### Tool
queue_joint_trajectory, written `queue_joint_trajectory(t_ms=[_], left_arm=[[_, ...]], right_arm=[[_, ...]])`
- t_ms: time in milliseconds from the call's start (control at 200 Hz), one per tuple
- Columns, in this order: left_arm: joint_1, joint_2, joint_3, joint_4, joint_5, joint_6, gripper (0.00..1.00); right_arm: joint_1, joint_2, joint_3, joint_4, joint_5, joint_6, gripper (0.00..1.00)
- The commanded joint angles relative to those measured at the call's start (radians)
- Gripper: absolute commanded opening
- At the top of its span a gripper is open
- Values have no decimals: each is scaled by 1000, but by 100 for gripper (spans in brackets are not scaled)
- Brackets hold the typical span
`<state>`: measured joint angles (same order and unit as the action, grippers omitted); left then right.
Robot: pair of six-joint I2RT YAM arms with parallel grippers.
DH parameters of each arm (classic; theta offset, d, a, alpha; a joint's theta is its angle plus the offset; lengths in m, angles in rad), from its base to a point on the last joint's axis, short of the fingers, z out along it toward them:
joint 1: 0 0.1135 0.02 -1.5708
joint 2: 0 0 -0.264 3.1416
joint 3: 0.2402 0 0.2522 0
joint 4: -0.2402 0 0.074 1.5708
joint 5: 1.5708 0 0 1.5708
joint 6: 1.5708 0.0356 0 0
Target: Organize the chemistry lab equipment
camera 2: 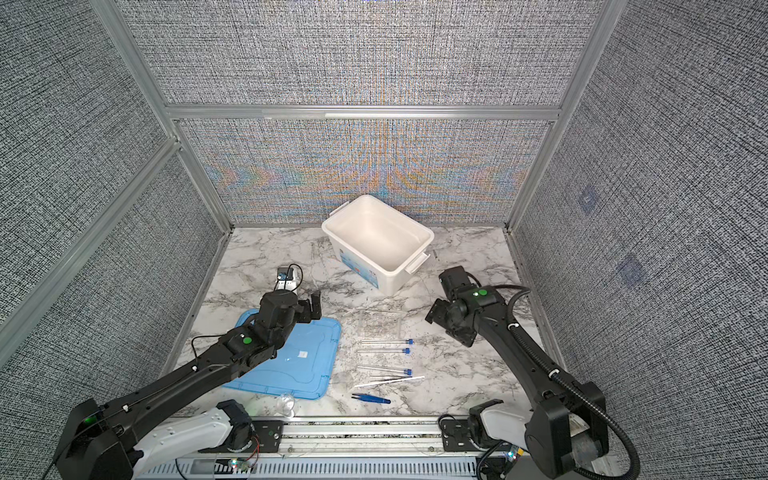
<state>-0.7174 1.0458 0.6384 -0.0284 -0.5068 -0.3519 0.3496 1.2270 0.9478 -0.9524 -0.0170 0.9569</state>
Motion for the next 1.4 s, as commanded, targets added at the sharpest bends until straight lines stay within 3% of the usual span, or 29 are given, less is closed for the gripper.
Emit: queue_joint_trajectory(t_ms=[0, 170, 365, 490, 595, 940, 1396], left_arm=[[1, -12, -24, 143, -24, 87, 99], [1, -17, -33, 129, -12, 77, 99], [0, -13, -51, 144, 19, 70, 99], [1, -22, -61, 132, 28, 48, 99], [1, -34, -84, 140, 38, 33, 99], [1, -90, -108, 116, 23, 32, 99], [1, -73, -103, 76, 36, -2, 99]], right_arm=[[67, -11, -73, 64, -198, 334, 84], [146, 26, -88, 117, -185, 539, 76], [213, 134, -123, 273, -260, 676, 74], [230, 172, -108, 287, -237, 691, 69], [234, 177, -114, 292, -238, 728, 54], [238, 199, -156, 347, -206, 808, 49], [235, 295, -128, 368, -193, 795, 48]])
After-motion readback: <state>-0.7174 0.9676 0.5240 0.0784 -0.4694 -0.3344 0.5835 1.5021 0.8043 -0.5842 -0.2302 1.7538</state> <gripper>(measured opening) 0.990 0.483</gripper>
